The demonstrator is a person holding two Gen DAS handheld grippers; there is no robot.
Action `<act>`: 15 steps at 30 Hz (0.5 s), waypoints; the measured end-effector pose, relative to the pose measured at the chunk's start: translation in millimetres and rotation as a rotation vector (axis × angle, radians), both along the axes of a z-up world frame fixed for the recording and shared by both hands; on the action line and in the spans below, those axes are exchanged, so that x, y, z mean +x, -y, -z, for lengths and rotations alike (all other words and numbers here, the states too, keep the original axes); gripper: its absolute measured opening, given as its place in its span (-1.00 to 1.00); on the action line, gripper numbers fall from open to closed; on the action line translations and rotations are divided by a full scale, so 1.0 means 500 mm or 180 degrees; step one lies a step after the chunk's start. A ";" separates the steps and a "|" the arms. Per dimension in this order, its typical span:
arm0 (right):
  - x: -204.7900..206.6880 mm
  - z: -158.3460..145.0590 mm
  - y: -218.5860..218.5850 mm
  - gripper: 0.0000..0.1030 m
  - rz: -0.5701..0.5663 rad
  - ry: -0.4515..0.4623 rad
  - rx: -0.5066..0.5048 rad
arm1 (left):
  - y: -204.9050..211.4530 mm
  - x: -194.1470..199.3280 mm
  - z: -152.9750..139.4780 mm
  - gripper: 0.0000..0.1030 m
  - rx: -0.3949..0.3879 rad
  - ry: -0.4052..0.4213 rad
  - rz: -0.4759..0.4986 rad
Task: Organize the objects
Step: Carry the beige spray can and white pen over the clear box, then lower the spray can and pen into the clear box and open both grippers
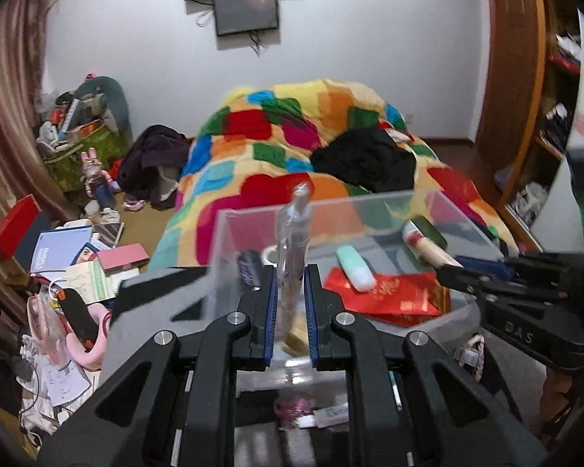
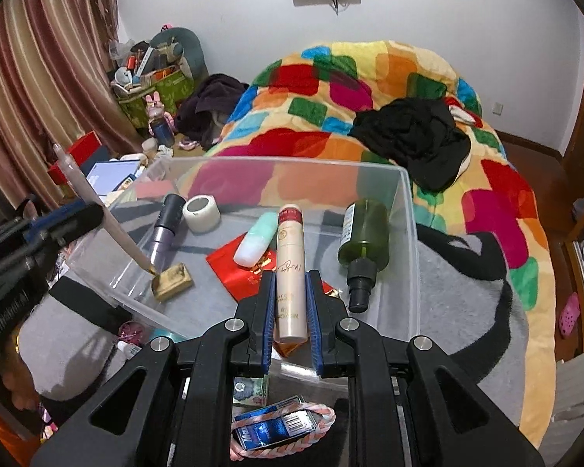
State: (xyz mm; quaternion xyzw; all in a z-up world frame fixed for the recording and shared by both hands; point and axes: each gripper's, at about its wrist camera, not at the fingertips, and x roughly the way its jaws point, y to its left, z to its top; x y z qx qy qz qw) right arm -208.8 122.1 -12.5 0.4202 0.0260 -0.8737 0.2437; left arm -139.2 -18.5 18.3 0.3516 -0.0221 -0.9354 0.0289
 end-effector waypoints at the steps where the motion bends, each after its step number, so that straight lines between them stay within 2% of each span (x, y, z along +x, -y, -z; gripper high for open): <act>1: 0.000 0.003 0.000 -0.73 -0.0006 0.0018 0.0013 | -0.006 0.002 0.000 -0.76 0.0021 0.0026 0.0030; 11: 0.036 -0.028 -0.013 -0.61 -0.0013 -0.0128 0.0015 | -0.033 0.037 -0.027 -0.73 0.0262 0.0030 0.0361; 15: 0.056 -0.047 -0.022 -0.55 -0.0031 -0.0187 -0.0043 | -0.030 0.058 -0.037 -0.49 0.0312 0.0021 0.0447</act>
